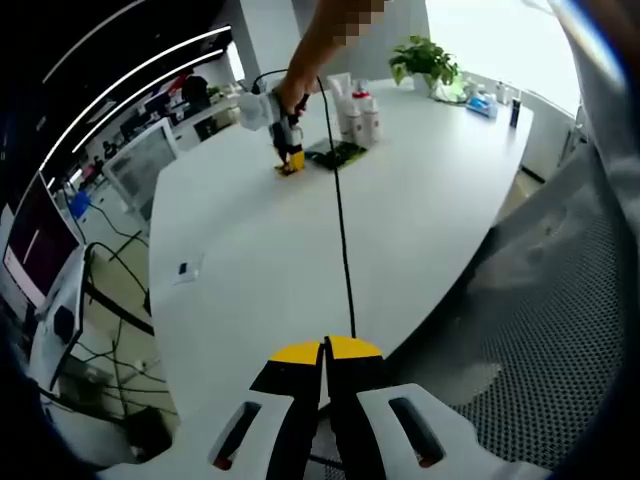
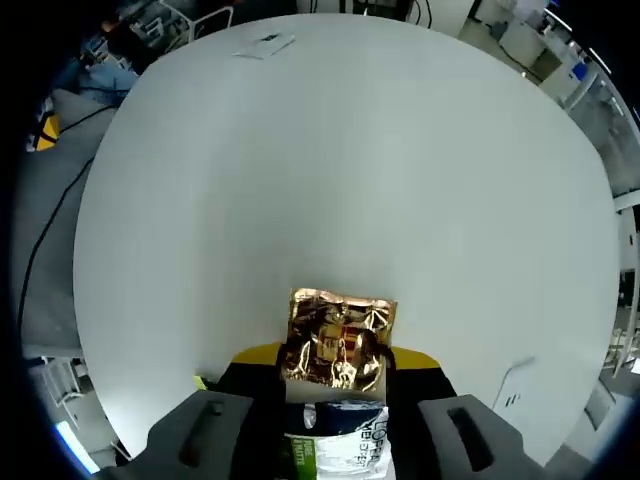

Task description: Arrange the skincare products in the storage area until every visible bottle or jar stands upright without overlapping.

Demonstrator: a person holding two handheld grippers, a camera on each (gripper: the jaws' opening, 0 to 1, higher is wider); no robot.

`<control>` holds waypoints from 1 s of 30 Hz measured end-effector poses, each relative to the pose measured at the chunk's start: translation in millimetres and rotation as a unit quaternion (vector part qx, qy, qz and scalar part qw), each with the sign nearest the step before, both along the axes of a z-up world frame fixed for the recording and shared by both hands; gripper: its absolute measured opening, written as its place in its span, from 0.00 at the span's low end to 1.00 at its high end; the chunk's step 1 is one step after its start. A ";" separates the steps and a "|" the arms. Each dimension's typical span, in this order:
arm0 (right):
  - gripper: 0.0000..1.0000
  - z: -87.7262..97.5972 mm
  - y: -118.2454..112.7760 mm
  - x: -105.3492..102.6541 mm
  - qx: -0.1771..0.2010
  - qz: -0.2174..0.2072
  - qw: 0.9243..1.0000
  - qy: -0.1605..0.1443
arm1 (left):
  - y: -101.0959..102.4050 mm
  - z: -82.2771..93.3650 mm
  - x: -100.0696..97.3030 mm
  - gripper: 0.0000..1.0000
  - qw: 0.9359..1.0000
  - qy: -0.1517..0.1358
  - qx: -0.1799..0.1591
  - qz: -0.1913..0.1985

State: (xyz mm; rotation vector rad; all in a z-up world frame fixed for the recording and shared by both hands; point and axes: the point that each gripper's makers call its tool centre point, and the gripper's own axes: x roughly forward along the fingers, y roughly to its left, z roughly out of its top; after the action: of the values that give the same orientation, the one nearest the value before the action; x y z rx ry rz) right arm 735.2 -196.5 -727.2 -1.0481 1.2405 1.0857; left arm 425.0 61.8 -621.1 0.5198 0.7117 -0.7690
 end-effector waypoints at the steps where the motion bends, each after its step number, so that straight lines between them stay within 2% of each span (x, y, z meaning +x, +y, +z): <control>1: 0.36 -0.1 -3.7 0.4 -0.010 0.006 1.000 0.003 | -0.1 0.0 0.0 0.00 1.000 0.000 0.000 0.000; 2: 0.38 0.3 -7.3 0.9 -0.020 0.012 1.000 0.003 | 0.0 0.1 0.1 0.00 1.000 0.000 -0.001 0.000; 4: 0.44 2.4 -5.0 0.9 -0.009 0.001 1.000 0.004 | -0.1 0.8 0.2 0.00 1.000 -0.001 -0.003 0.001; 7: 0.46 10.8 3.1 3.5 0.018 -0.026 1.000 0.001 | 0.2 1.3 0.5 0.00 1.000 -0.002 -0.002 0.002; 9: 0.50 17.6 10.8 7.1 0.028 -0.031 0.999 -0.009 | -0.1 1.5 0.4 0.00 1.000 -0.003 -0.003 0.001; 12: 0.52 24.0 35.5 10.5 0.061 -0.024 0.998 -0.013 | -0.5 1.9 0.7 0.00 1.000 -0.004 -0.004 0.001; 16: 0.54 35.8 75.2 12.4 0.082 0.039 0.996 -0.025 | -1.0 2.1 0.4 0.00 1.000 -0.004 -0.006 0.000; 21: 0.55 43.7 128.1 9.7 0.089 0.119 0.988 -0.032 | -1.3 3.4 0.7 0.00 1.000 -0.006 -0.008 0.000; 30: 0.56 36.7 201.3 0.4 0.076 0.224 0.971 -0.023 | -0.1 5.7 2.6 0.00 1.000 -0.013 -0.010 0.004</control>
State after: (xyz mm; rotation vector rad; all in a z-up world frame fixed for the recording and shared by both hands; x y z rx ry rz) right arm 735.6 4.8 -690.5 -1.2592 0.8856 1.4658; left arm 427.6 61.7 -615.4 0.5075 0.6804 -0.7607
